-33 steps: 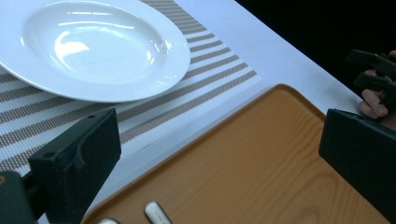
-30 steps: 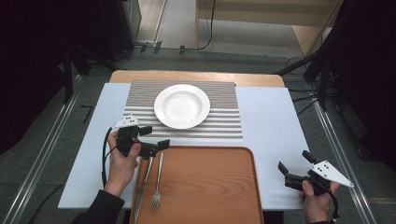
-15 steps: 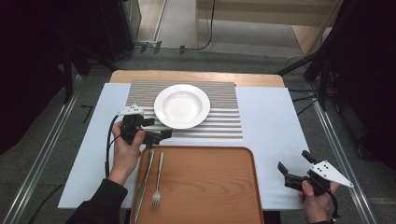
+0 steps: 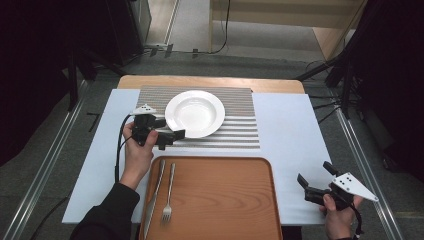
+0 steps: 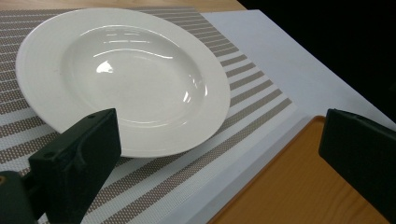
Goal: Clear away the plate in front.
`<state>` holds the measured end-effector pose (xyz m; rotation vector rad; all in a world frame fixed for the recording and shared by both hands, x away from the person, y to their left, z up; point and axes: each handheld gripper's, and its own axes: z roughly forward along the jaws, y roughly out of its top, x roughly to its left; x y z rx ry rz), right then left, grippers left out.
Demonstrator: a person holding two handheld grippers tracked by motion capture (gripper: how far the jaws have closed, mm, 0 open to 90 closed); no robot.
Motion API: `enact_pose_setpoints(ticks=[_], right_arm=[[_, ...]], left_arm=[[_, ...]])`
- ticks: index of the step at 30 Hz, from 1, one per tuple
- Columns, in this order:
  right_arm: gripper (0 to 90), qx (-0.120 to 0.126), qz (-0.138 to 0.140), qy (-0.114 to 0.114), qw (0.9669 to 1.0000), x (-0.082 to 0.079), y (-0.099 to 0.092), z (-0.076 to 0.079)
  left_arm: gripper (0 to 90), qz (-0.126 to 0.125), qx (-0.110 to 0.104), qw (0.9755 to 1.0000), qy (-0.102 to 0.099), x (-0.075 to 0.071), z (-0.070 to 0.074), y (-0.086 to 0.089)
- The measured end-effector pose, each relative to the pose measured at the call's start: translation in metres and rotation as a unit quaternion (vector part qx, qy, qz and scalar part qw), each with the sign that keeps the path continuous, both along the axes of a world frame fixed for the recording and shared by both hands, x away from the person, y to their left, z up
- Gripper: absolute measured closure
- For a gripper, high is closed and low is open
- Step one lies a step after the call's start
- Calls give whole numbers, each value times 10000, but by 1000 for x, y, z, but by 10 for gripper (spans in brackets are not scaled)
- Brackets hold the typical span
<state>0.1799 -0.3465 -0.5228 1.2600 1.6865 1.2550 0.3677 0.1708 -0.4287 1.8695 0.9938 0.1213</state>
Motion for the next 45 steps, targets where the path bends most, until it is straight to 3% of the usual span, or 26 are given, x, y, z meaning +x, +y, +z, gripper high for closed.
enact_pose_setpoints(ticks=[18,22,26,35,45], right_arm=[[0,37,20,-21,10000,0,-1,0],[0,53,23,-19,10000,0,-1,0],[0,77,31,-30,10000,0,-2,0],[0,95,33,-33,9999,0,-2,-1],[0,155,22,-29,9999,0,-2,-1]], left_arm=[[0,413,120,9990,148,41,-10,13],[0,506,225,9984,99,49,-13,12],[0,600,157,9980,94,58,-14,11],[0,721,281,9967,260,76,-27,6],[0,869,122,9943,603,95,-43,8]])
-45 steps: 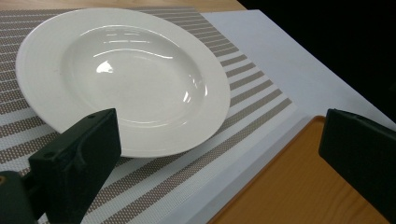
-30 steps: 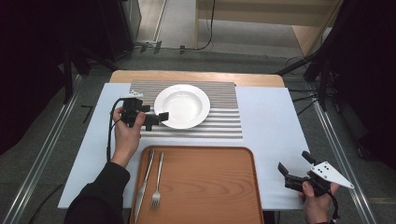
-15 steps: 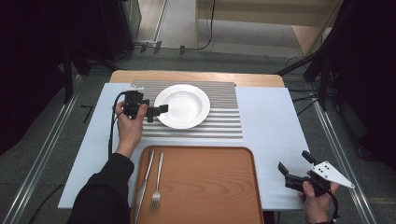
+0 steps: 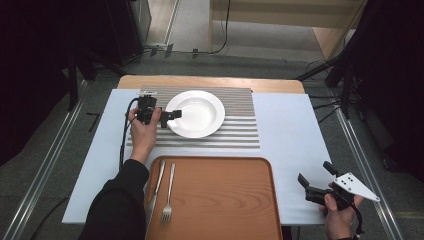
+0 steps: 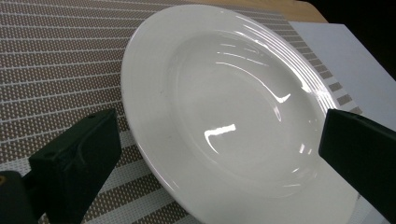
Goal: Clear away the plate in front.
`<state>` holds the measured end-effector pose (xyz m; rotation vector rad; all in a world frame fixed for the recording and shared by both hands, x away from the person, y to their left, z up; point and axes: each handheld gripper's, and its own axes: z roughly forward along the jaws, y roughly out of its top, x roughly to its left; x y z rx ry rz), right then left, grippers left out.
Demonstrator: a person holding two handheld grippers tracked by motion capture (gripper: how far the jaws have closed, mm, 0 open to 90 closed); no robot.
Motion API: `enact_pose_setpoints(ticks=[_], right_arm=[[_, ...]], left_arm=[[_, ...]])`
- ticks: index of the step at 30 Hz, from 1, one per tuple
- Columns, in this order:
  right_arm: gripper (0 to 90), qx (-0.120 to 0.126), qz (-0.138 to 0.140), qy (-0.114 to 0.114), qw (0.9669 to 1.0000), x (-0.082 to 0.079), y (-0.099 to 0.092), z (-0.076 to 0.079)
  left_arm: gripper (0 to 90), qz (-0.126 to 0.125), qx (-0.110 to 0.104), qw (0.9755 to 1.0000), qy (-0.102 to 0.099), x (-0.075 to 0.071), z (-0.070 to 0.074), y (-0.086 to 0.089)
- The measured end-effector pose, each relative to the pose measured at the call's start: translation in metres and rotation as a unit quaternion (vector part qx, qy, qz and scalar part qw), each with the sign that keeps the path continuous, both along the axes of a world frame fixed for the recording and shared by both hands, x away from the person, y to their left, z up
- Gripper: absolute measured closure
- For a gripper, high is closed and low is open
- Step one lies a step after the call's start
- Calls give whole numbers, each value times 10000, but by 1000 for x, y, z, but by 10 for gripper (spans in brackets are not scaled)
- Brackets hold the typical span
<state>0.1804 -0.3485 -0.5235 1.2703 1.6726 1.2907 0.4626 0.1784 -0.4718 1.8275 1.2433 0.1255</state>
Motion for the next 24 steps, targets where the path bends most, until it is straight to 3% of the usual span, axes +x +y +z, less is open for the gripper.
enact_pose_setpoints(ticks=[4,9,13,20,24], right_arm=[[0,-22,-1,3,10000,0,0,0],[0,-25,4,1,10000,0,0,0],[0,-35,8,0,10000,0,1,0],[0,-25,10,1,10000,0,0,0],[0,-35,17,-1,10000,0,1,0]], left_arm=[[0,96,-72,9999,83,4,-4,0],[4,87,-102,9993,339,11,-11,0],[82,130,-236,9986,454,15,-14,-2],[187,294,-153,9979,556,19,-19,-8],[304,395,-158,9969,655,21,-23,-7]])
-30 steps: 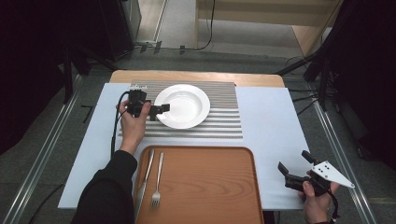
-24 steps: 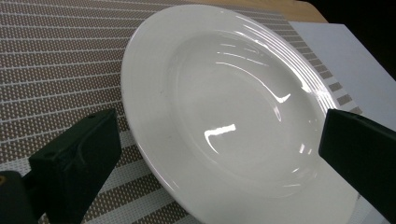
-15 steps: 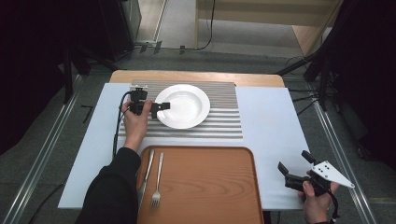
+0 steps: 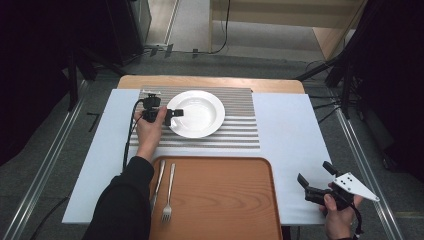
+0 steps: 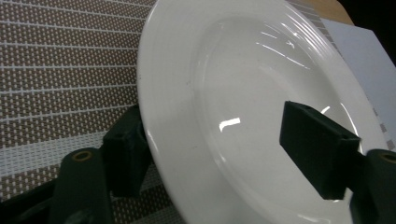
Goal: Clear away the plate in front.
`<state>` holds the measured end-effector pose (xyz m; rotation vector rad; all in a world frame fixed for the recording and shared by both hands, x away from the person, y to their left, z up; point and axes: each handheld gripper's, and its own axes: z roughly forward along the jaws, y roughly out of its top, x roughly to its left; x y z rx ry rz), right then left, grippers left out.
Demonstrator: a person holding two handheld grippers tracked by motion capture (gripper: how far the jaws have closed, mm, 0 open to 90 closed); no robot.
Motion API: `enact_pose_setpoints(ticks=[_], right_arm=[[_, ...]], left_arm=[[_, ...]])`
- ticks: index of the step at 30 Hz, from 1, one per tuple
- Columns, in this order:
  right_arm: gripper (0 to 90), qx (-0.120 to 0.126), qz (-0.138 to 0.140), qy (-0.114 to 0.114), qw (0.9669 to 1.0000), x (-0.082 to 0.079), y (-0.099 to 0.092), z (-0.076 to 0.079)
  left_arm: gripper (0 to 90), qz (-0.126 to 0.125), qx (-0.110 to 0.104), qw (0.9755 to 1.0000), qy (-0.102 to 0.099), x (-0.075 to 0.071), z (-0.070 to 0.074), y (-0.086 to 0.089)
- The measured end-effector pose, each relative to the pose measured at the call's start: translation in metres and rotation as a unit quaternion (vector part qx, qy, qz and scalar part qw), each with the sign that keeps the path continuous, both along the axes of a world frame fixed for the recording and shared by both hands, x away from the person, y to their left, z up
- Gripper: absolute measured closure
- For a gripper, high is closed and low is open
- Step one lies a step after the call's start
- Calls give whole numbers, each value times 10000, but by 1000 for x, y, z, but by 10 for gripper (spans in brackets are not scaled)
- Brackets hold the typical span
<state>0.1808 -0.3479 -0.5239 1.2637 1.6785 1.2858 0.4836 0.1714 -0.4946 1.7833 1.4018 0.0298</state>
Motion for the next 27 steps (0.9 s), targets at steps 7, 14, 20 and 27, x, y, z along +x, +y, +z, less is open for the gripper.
enact_pose_setpoints(ticks=[7,14,20,27], right_arm=[[0,-18,9,18,10000,0,1,0],[0,-13,12,38,10000,0,1,0],[0,0,16,48,10000,1,1,0],[0,-27,28,52,10000,1,1,-1]], left_arm=[[317,-13,-136,9999,86,1,-6,-4],[544,284,351,9988,173,1,-2,-4],[632,169,266,9986,421,1,0,0],[710,-61,-30,9992,389,-1,3,-4]])
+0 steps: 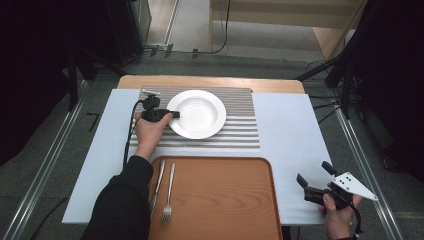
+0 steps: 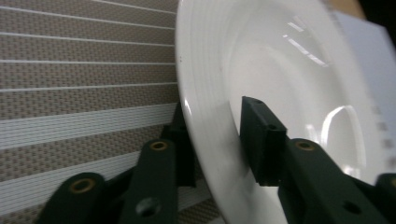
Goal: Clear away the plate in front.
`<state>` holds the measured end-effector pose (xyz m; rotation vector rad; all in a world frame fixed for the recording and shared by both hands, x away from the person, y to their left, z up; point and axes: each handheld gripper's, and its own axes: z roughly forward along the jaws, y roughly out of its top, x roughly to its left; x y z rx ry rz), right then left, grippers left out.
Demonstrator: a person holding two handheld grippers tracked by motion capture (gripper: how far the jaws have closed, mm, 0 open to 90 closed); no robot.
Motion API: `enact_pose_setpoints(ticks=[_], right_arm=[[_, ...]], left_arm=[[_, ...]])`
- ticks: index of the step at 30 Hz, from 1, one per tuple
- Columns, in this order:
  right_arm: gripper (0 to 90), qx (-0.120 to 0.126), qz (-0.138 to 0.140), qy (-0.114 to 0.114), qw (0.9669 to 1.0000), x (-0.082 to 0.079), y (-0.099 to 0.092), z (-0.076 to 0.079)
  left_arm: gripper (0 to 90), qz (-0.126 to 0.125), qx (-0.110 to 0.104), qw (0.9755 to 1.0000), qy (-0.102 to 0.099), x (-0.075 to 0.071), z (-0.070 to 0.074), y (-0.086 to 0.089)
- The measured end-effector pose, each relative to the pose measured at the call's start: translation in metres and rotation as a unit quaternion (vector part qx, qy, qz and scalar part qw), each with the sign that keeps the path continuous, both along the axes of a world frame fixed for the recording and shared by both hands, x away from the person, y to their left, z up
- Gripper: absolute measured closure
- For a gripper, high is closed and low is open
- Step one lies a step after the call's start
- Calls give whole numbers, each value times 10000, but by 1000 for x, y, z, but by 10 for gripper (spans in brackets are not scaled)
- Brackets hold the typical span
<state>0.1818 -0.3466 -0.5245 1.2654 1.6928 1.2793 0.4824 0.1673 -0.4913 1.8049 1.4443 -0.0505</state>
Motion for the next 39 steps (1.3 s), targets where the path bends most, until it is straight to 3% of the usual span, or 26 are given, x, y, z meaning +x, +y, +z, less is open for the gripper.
enact_pose_setpoints(ticks=[7,14,16,32,39], right_arm=[[0,-3,3,-3,10000,0,0,0],[0,22,1,7,10000,0,0,0],[0,23,-2,6,10000,0,0,0],[0,57,-13,4,10000,0,-1,0],[0,21,-8,0,10000,0,0,0]], left_arm=[[747,-23,4,9999,-130,-2,6,-6],[814,135,-457,9989,-18,-3,10,-6],[824,117,-388,9991,-154,-4,13,-9],[822,196,-380,9988,-237,-15,19,0],[822,190,-585,9976,-321,-22,25,6]])
